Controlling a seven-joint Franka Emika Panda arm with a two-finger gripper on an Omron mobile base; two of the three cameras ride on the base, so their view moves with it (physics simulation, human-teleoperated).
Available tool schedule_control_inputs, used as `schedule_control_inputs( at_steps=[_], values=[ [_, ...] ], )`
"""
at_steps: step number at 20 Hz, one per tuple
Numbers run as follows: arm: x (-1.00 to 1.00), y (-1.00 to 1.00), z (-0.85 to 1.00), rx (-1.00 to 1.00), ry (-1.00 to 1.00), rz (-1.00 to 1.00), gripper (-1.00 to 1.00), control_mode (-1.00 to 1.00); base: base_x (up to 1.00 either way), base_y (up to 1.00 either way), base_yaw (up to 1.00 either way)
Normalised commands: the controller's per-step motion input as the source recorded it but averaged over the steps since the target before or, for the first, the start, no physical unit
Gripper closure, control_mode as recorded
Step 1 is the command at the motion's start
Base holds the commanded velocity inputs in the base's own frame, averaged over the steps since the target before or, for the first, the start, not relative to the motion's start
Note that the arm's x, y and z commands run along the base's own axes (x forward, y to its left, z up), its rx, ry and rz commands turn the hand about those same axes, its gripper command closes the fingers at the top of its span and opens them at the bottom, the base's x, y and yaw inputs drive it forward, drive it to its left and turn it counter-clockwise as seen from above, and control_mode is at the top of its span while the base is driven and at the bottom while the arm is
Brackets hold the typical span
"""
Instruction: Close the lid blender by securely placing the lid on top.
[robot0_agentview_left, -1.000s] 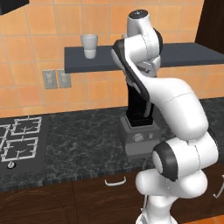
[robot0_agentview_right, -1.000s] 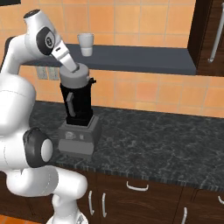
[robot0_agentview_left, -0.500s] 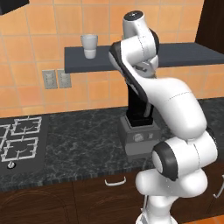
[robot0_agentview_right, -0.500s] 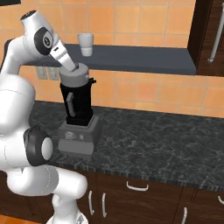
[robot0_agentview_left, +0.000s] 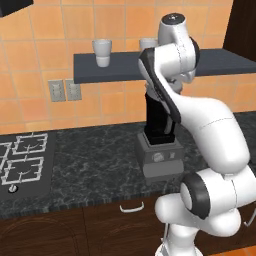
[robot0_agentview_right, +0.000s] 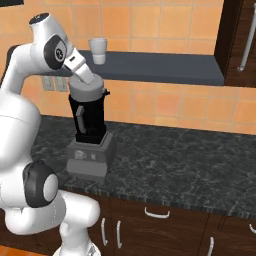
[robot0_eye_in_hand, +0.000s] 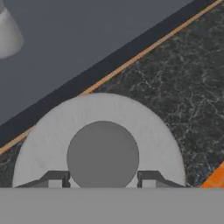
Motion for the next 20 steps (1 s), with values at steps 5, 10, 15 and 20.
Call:
schedule_control_inputs(
  at_steps=[5, 10, 15, 20],
  values=[
    [-0.08, -0.11, 0.00, -0.11, 0.08, 0.20, 1.00, -1.00, 0.00, 0.00, 0.00],
    [-0.21, 0.00, -0.06, -0.11, 0.19, 0.20, 1.00, -1.00, 0.00, 0.00, 0.00],
    [-0.07, 0.00, -0.13, -0.04, 0.14, 0.16, 1.00, -1.00, 0.00, 0.00, 0.00],
    [-0.87, 0.60, 0.06, -0.07, -0.13, 0.07, -1.00, -1.00, 0.00, 0.00, 0.00]
  ],
)
